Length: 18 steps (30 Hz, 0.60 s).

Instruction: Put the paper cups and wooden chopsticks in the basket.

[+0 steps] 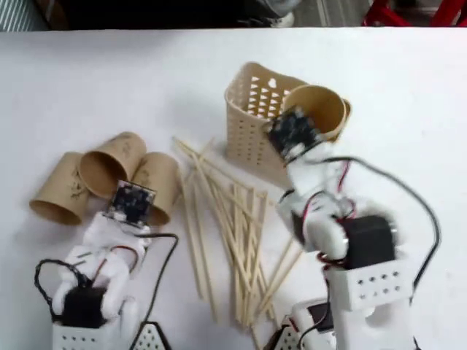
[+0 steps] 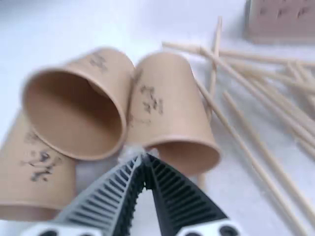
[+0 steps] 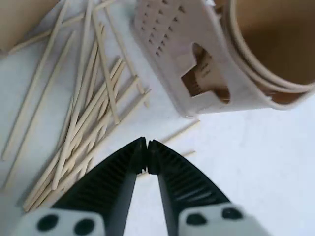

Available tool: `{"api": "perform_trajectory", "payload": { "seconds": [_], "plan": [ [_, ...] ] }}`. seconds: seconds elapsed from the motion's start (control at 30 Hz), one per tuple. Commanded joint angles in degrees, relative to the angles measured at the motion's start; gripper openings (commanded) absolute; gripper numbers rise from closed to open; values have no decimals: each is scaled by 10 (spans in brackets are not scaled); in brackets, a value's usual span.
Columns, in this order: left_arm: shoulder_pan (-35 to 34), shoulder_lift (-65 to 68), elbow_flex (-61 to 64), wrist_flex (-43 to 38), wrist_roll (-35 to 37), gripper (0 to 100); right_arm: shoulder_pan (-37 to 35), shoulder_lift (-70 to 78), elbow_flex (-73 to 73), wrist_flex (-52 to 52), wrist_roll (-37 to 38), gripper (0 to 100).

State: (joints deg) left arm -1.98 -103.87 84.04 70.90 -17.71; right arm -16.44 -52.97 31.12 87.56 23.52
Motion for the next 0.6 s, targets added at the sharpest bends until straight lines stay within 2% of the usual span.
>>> {"api": "perform_trajectory", "payload": {
  "seconds": [0.0, 0.07, 0.13, 0.37, 0.47, 0.57],
  "plan": [
    [-19, -4, -85, -11, -95, 24, -15, -34, 98, -59, 4, 19],
    [-35, -4, -123, -12, -170, 24, -15, -45, 143, -81, 4, 19],
    [-63, -4, -156, -15, -211, 24, -17, -58, 178, -95, 4, 19],
    [-219, 25, -257, -27, -243, 28, -18, -102, 244, -130, 4, 19],
    [-247, 113, -299, -27, -291, 94, -18, -104, 263, -145, 4, 19],
    [-247, 216, -350, -22, -307, 163, -18, -108, 279, -159, 4, 19]
  ]
}}
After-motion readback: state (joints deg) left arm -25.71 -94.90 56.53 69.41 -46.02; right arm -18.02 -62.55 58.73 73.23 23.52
